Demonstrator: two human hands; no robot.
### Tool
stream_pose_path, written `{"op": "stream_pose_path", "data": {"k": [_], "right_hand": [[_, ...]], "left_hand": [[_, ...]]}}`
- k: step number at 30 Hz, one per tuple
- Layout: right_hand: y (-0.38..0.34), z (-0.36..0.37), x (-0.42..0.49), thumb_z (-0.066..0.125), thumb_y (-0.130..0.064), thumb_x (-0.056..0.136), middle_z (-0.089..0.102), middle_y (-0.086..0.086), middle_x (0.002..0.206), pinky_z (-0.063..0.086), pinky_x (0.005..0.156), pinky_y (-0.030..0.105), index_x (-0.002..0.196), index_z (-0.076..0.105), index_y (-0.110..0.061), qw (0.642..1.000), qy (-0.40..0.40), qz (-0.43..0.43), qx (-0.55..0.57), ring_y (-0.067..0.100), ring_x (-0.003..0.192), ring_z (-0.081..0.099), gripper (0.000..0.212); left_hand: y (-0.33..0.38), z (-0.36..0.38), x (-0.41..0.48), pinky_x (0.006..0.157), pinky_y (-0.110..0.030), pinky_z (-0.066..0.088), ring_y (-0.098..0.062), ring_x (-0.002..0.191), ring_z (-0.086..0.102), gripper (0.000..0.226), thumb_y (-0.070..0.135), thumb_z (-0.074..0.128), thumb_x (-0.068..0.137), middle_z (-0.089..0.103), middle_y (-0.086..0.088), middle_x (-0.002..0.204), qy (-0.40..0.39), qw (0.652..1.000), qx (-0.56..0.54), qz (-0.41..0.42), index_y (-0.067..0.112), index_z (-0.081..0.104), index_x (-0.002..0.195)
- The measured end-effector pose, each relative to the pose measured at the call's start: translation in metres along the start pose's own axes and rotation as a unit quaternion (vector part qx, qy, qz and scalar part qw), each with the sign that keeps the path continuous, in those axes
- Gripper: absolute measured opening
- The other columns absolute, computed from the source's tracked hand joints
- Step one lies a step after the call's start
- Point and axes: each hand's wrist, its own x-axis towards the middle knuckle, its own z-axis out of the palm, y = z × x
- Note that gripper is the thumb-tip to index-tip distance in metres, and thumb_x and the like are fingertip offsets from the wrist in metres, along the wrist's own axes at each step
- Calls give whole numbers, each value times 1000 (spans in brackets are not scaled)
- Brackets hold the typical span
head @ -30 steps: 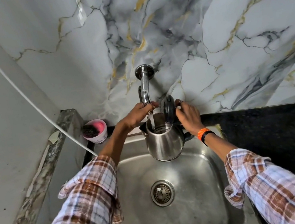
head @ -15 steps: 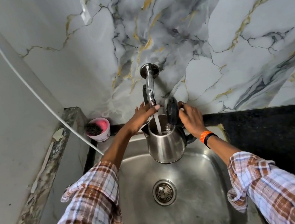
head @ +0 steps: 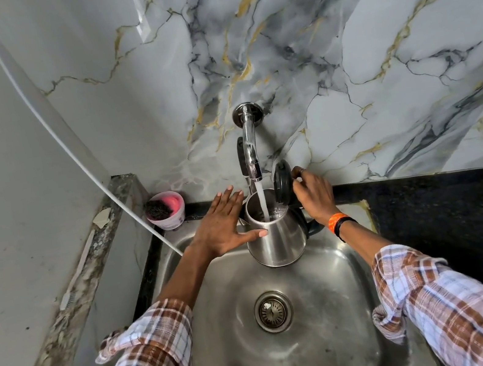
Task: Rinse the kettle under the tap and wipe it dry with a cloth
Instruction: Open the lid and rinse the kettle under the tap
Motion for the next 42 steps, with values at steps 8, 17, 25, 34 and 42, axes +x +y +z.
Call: {"op": "stream_pose_path", "data": {"k": [8,17,25,34,42], "right_hand": [[8,2,0,32,-47,75,44,-9,56,30,69,33,64,34,-33,1000,13,-12,-1,21,67,46,18],[6,0,1,31,-49,76,45,-11,61,31,73,34,64,37,-32,1000,20,-9,13,24,74,48,21],[3,1,4,36,-38,81,46,-7,61,34,73,36,75,47,-15,999,34,4,10,29,76,51,26],[4,4,4,37,-38,82,46,-6,59,32,71,35,73,47,-16,999,38,3,8,27,72,49,26],[1,6,3,25,-57,70,46,-10,61,32,72,34,64,39,-28,999,42,-9,26,25,72,50,32]], "left_hand": [[3,4,0,130,-38,-6,-16,159,-7,114,86,39,82,8,-6,172,12,1000,4,-3,11,6,161],[3,-1,2,130,-37,-6,-15,159,-8,113,84,41,84,7,-6,172,16,1000,-4,-4,11,6,162],[2,-9,1,130,-37,-5,-15,159,-9,114,88,36,83,7,-6,172,19,1000,6,-1,12,4,162],[1,-11,0,131,-40,-3,-16,159,-8,113,86,37,84,7,-7,172,12,1000,12,2,11,5,162],[0,-17,-1,129,-36,-7,-16,159,-9,112,84,37,83,5,-8,172,0,1000,7,2,11,5,162]]}}
